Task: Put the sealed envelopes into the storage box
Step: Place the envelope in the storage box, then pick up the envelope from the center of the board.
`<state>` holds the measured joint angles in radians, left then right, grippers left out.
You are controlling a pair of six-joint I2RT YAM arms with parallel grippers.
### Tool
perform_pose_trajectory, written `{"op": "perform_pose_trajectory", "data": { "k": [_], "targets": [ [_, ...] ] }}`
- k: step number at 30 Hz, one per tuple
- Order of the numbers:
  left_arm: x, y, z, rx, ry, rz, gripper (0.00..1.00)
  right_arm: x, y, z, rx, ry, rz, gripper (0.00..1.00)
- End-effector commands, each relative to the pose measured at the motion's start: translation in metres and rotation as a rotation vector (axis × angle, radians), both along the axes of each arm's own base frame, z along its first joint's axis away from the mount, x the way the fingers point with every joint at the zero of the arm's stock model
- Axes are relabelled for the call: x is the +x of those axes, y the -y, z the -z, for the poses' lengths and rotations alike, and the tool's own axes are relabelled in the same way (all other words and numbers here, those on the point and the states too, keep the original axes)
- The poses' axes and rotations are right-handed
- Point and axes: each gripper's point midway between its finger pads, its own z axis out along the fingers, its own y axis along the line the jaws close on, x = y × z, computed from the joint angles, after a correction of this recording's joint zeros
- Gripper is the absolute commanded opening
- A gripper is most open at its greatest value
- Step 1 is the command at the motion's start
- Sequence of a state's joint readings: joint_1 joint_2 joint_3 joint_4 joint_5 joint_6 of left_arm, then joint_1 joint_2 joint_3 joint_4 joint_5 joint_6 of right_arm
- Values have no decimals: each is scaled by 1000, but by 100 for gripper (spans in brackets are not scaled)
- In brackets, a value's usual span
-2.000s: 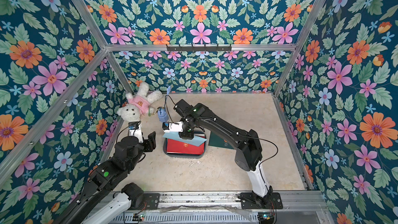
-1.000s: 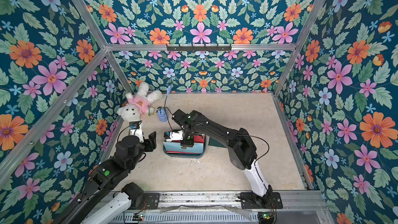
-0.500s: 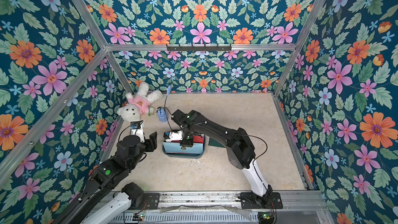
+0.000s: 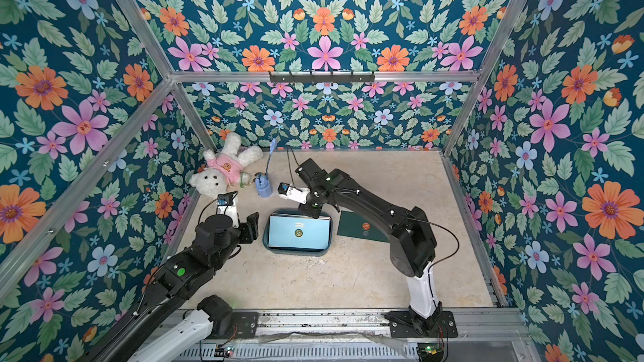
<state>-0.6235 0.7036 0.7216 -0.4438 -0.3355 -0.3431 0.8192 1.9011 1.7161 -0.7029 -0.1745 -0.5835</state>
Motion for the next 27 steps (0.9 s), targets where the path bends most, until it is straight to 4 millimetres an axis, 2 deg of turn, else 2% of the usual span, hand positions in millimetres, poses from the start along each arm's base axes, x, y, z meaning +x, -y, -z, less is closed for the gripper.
{"op": "perform_pose_trajectory", "data": {
  "k": [1,3,5,8,11,13,16,20,23,27],
  "targets": [
    [13,32,-13,-74,12,98,67,35,7,-42,312,42,260,34],
    [25,57,-11,-78,-25,176,64,50,45,-57,472,50,480,34],
    [38,82,-8,-79,-70,248,59,51,82,-58,575,23,619,35],
    [57,122,4,-88,-145,354,52,47,142,-45,680,-35,867,35],
    [75,166,18,-80,-203,453,48,31,198,-17,700,-80,1096,35],
    [85,194,30,-59,-247,504,46,17,221,0,694,-129,1192,36],
    [99,235,52,-51,-308,577,45,-6,243,25,683,-190,1300,36],
    [114,279,86,-61,-393,642,43,-29,250,52,707,-277,1361,36],
    [118,306,111,-38,-443,680,42,-38,253,74,693,-332,1410,36],
    [122,327,140,-22,-498,703,41,-46,255,100,661,-390,1456,36]
  ]
}}
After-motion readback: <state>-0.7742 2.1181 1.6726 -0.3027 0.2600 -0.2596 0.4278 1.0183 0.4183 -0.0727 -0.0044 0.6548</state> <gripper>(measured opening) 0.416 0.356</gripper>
